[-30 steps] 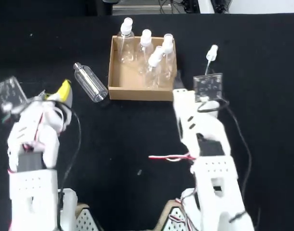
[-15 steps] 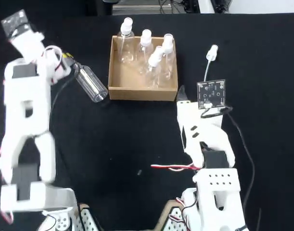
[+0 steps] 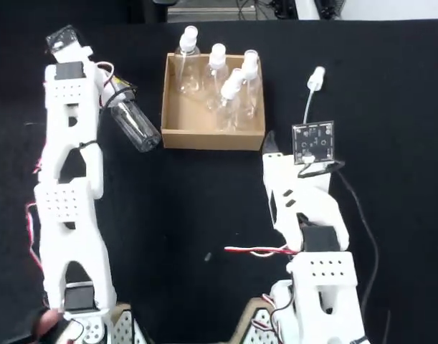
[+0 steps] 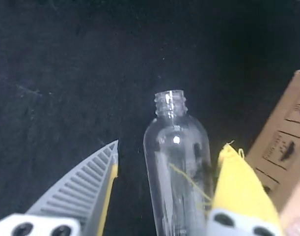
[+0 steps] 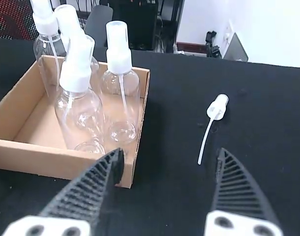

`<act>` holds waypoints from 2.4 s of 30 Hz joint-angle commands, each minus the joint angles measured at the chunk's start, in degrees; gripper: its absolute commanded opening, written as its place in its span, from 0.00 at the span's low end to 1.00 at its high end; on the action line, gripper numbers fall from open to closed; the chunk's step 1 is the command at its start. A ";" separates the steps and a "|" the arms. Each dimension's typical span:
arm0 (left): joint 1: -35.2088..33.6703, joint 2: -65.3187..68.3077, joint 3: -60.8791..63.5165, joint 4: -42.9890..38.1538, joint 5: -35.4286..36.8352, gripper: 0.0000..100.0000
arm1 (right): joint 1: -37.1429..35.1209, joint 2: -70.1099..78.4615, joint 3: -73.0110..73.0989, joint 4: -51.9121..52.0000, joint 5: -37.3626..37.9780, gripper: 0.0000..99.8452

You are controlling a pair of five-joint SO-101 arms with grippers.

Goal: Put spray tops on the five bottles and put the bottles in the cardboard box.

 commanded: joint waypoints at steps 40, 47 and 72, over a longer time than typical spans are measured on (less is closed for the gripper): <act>-2.24 12.48 -25.36 21.89 -39.74 0.20 | 16.62 54.90 -64.13 20.40 -4.13 0.26; -2.07 10.20 -17.71 21.71 -45.19 0.20 | 15.82 79.96 -87.25 20.66 -3.78 0.33; -2.15 13.19 -17.10 21.63 -45.19 0.20 | 11.96 145.01 -166.81 28.31 -7.65 0.35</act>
